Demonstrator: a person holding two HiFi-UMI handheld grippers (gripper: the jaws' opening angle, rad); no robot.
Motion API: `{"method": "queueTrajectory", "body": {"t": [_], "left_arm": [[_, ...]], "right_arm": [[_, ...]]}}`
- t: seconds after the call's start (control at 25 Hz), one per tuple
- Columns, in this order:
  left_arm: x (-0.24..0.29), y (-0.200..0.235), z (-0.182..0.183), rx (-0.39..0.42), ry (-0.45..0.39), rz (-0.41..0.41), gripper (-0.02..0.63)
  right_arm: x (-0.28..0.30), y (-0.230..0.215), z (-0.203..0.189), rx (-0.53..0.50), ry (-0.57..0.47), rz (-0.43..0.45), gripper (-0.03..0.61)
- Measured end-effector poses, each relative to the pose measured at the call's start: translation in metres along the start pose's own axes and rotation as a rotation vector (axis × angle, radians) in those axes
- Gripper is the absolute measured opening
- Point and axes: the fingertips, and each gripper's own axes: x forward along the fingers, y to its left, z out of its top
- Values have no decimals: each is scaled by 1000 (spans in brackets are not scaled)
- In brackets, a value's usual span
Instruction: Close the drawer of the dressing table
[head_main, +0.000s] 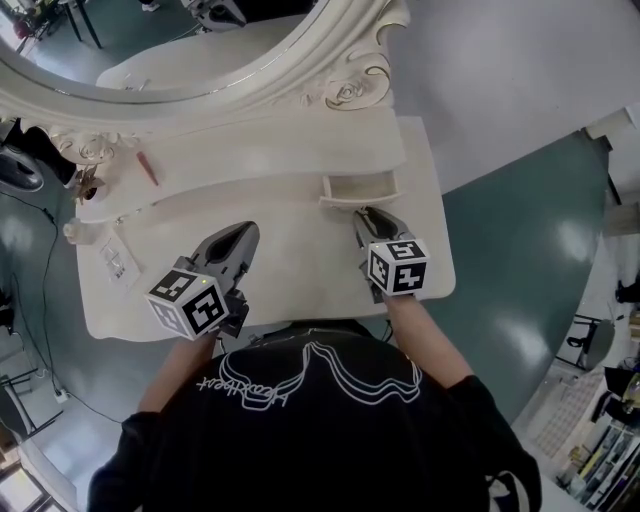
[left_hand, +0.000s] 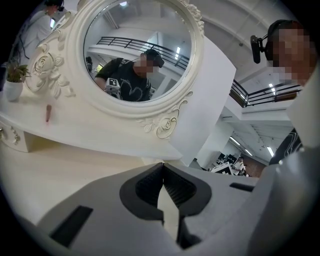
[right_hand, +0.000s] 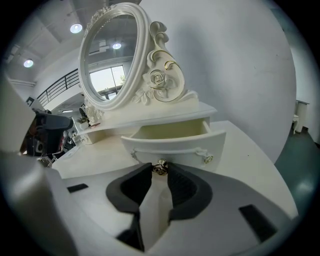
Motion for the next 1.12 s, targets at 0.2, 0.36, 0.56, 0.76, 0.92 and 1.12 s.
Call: {"method": "queueTrajectory", "body": {"t": [0.2,0.36,0.56,0.76,0.92,1.12], "left_arm": [[1,-1,-2,-3,6,-1,4],[1,-3,-1,-4,2,-1,3],[0,-3,0,-8,-1,0,5],[-1,-3,3,-10,-4,3,4],[-1,-2,4,-16,-7,5,3],[0,-1,7,-17,-8,10,4]], "right_arm": [[0,0,0,5,9,-2,101],[0,-1,0,11,19,-1,101],[0,-1,0,14,26,0,101],[0,-2,4,15,28,1,101],[3,-2,9,20,29,2,101],[9,-5,12,22,36,1,101]]}}
